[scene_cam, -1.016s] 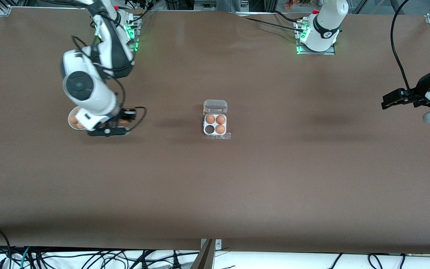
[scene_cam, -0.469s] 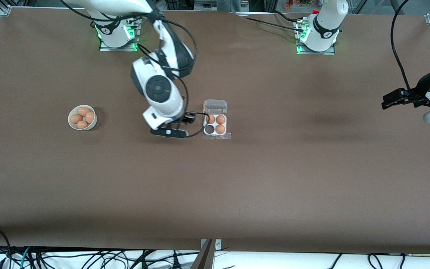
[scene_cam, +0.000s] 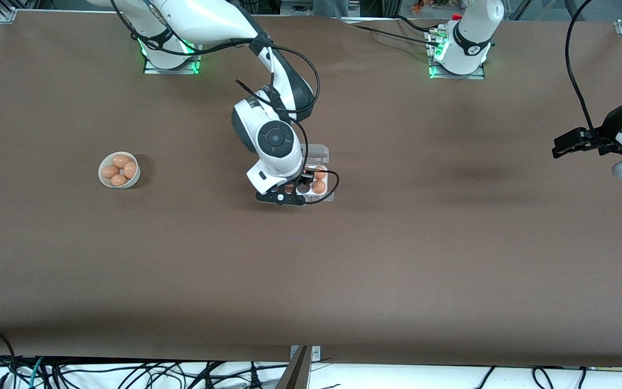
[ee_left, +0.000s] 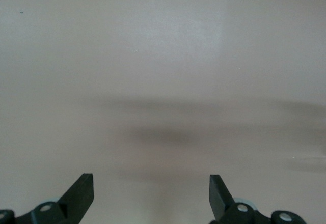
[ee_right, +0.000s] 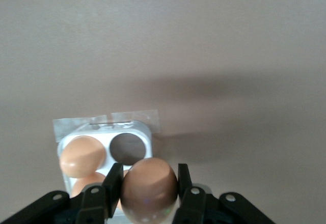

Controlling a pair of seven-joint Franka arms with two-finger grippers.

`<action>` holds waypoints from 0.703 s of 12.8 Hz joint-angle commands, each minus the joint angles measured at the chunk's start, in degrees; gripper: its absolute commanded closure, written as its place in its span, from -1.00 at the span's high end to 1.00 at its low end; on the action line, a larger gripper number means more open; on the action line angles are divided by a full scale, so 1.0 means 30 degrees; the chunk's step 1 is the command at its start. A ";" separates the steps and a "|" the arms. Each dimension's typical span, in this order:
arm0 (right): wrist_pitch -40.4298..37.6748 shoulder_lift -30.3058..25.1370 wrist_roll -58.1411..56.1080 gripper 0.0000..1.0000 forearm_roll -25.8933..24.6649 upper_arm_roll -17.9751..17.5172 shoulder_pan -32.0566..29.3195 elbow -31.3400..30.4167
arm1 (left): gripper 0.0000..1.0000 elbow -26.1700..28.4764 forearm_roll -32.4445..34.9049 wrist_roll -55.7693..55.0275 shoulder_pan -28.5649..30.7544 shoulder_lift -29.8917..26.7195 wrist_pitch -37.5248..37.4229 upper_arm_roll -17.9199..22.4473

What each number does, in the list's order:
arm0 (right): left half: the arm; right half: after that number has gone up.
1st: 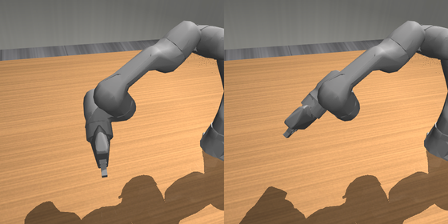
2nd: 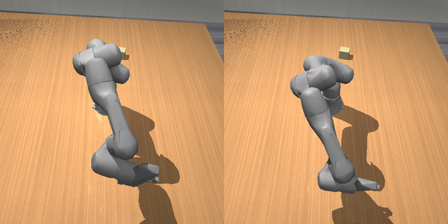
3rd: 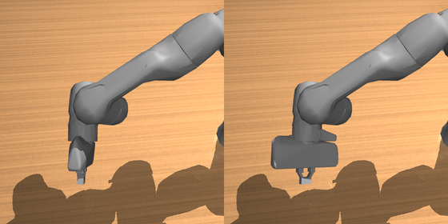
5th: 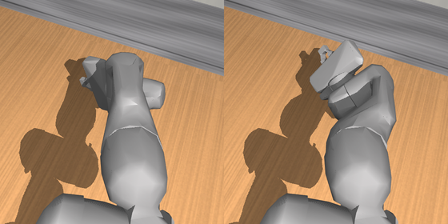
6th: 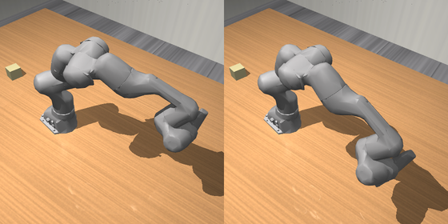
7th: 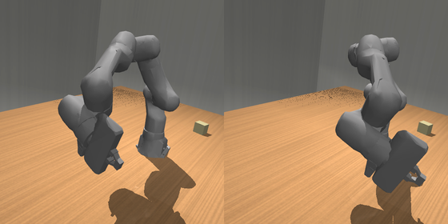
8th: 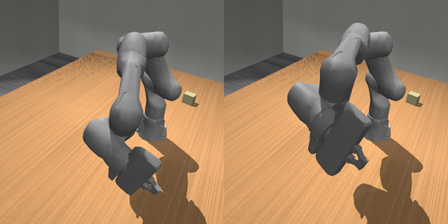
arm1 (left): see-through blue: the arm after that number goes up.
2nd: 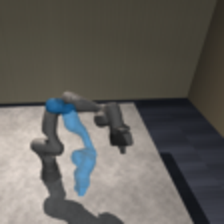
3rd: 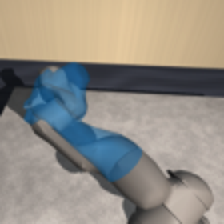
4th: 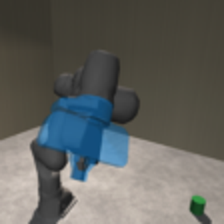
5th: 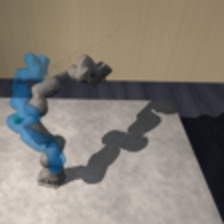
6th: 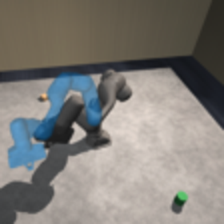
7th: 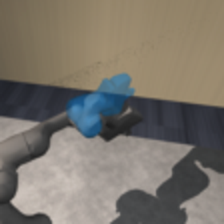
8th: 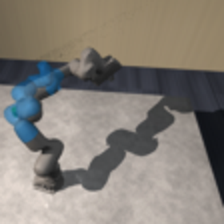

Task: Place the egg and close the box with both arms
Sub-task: 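Carry the egg with the right gripper over the empty carton cup, then lower the egg into the empty cup and open the right gripper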

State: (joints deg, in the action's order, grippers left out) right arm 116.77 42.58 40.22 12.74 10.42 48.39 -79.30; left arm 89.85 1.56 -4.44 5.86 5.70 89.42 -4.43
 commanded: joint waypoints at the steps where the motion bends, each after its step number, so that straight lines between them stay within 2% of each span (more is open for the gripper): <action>1: 0.0360 0.0688 0.0275 -0.44 0.0647 -0.0454 0.0041 0.1032 | 1.00 -0.0447 0.0358 0.0337 0.0009 0.0091 -0.0245 0.0010; 9: 0.1360 0.1511 0.0012 -0.43 0.0647 -0.0747 0.0012 0.1092 | 1.00 -0.0447 0.0358 0.0308 0.0038 0.0091 -0.0245 0.0010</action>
State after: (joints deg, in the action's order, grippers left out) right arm 121.03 46.04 40.35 13.70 8.23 48.52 -78.08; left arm 89.84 1.56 -4.44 5.86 5.71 89.42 -4.43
